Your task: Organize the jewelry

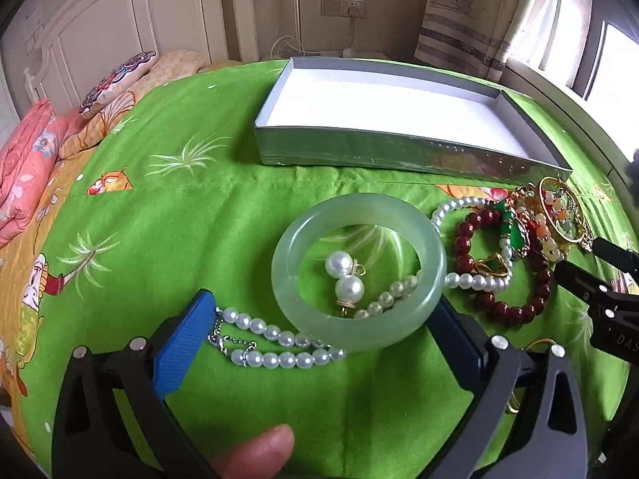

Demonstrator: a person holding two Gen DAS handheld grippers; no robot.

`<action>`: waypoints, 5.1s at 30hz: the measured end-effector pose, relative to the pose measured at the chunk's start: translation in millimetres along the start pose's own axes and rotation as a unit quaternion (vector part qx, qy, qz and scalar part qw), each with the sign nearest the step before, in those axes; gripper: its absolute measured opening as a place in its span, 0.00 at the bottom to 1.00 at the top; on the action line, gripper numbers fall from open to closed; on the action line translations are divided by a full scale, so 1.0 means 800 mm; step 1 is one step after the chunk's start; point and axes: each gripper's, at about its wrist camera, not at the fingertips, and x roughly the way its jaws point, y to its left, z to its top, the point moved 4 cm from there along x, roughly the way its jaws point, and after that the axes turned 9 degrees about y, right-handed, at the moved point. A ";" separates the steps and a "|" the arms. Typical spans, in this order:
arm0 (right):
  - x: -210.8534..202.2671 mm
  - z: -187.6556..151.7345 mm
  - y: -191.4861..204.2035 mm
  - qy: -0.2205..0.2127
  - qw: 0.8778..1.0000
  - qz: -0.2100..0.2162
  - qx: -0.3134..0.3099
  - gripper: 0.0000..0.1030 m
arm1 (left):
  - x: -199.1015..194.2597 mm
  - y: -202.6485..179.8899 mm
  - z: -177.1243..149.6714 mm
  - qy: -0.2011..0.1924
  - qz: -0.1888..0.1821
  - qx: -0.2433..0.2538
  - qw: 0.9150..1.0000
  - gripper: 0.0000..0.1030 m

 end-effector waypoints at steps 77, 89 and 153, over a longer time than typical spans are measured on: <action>0.001 -0.001 0.000 0.000 1.000 0.000 0.001 0.85 | 0.000 0.000 0.000 -0.001 0.000 0.000 1.000 0.98; -0.002 -0.005 0.001 0.012 1.000 0.010 -0.016 0.85 | -0.001 0.000 -0.001 0.000 -0.002 0.005 1.000 0.98; -0.056 -0.067 0.131 -0.030 0.967 0.159 -0.198 0.39 | -0.020 -0.004 0.013 -0.018 -0.037 0.020 0.999 0.76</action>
